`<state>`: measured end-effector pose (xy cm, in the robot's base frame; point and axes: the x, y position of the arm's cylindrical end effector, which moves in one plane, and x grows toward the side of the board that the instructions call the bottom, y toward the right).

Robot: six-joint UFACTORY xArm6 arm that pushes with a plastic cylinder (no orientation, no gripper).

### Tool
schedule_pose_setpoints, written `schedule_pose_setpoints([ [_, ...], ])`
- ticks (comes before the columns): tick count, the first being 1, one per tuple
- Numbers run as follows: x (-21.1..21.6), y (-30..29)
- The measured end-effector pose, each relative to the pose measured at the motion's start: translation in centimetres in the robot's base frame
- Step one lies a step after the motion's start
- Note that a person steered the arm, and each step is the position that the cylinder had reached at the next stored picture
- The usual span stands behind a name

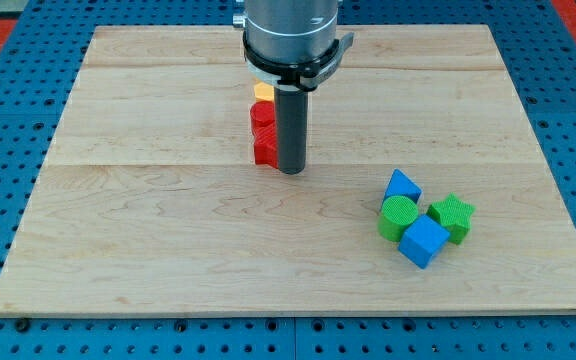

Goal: Move your arm to the bottom left of the cube

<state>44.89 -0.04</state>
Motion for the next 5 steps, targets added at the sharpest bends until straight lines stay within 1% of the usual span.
schedule_pose_setpoints([
  [3,6.2,-0.8],
  [4,9.8,-0.2],
  [5,11.4,-0.2],
])
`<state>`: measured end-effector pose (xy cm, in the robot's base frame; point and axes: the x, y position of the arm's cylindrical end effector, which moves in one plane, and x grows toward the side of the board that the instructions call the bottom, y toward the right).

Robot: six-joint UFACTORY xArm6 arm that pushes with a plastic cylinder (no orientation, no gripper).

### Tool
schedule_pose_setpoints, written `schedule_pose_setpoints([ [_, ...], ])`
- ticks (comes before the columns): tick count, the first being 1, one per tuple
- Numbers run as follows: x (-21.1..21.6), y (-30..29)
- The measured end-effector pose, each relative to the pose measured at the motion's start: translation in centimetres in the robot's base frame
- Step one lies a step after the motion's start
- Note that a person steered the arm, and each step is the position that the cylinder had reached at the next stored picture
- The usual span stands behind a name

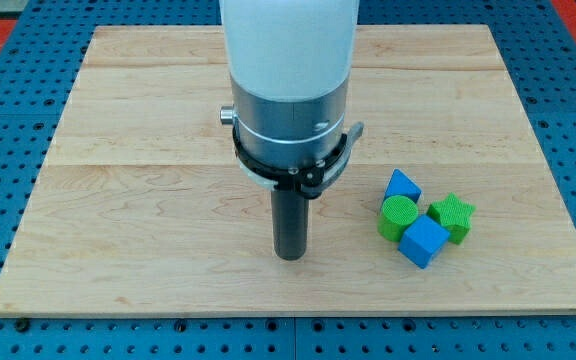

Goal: Move your arm to the bottom left of the cube

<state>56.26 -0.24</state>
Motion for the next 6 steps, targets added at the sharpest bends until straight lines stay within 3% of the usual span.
schedule_pose_setpoints([
  [4,2.2,-1.1],
  [6,2.7,6.5],
])
